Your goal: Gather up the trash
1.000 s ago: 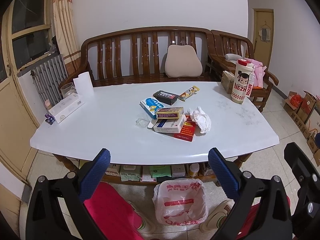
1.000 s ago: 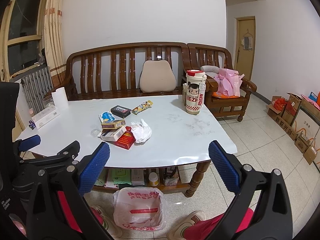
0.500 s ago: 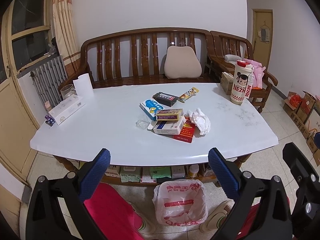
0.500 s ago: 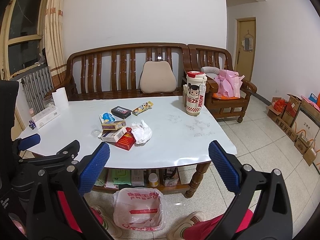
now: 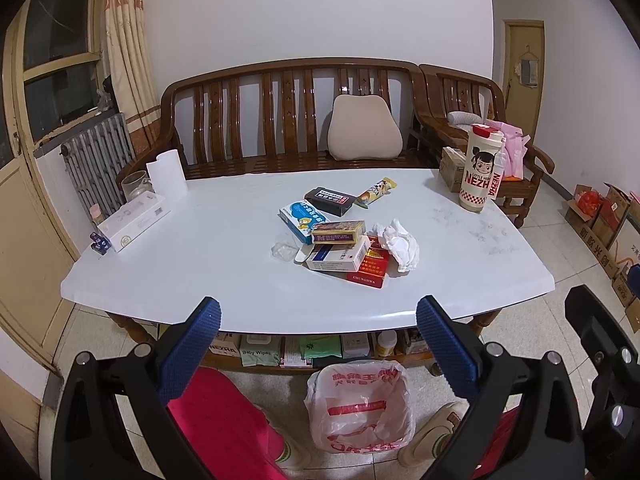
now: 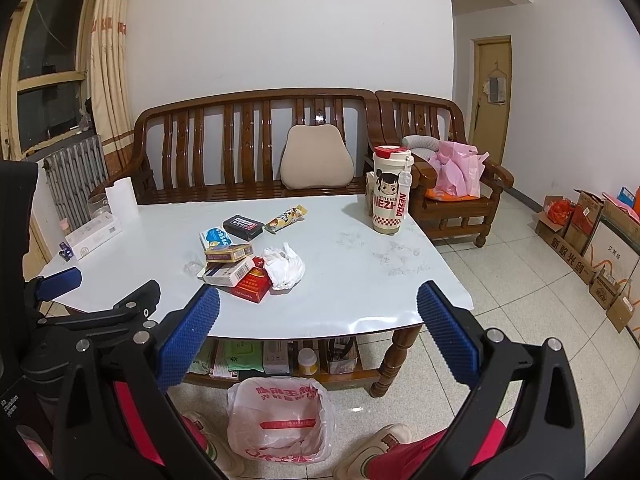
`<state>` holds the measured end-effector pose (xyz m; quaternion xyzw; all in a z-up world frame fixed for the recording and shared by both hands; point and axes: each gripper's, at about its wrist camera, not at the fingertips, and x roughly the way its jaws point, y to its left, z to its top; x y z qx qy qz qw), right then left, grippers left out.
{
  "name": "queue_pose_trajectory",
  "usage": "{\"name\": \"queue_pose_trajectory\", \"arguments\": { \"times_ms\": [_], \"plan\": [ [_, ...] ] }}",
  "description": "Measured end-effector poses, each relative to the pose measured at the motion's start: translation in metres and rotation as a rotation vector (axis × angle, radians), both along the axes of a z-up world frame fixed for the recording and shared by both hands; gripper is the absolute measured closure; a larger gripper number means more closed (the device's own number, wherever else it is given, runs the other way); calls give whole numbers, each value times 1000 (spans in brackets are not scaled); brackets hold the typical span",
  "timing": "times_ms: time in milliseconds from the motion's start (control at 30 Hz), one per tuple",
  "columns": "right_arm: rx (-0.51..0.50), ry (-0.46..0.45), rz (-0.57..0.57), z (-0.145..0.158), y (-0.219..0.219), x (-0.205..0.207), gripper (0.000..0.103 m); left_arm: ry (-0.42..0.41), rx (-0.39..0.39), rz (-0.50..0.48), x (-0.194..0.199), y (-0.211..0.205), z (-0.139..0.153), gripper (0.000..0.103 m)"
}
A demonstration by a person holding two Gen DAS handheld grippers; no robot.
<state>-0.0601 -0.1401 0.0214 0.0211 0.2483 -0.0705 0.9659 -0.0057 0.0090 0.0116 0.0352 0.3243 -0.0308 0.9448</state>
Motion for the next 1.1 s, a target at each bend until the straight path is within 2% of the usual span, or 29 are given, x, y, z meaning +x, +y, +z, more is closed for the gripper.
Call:
{"name": "queue_pose_trajectory", "arguments": {
  "times_ms": [433, 700, 800, 967, 1100],
  "plan": [
    [1, -4, 4, 3, -1, -1, 6, -2, 1, 10, 1, 3, 4, 7],
    [9, -9, 24, 9, -7, 6, 6, 18, -17, 4, 18, 11, 14, 7],
    [5, -23, 64, 18, -10, 16, 6, 45, -17, -9, 33, 17, 20, 7],
    [29, -6, 202, 34, -23, 48, 6, 71, 0, -64, 65, 28, 33, 7],
    [52, 40, 287, 44, -40, 84, 6, 145, -22, -132, 104, 41, 43, 7]
  ]
}}
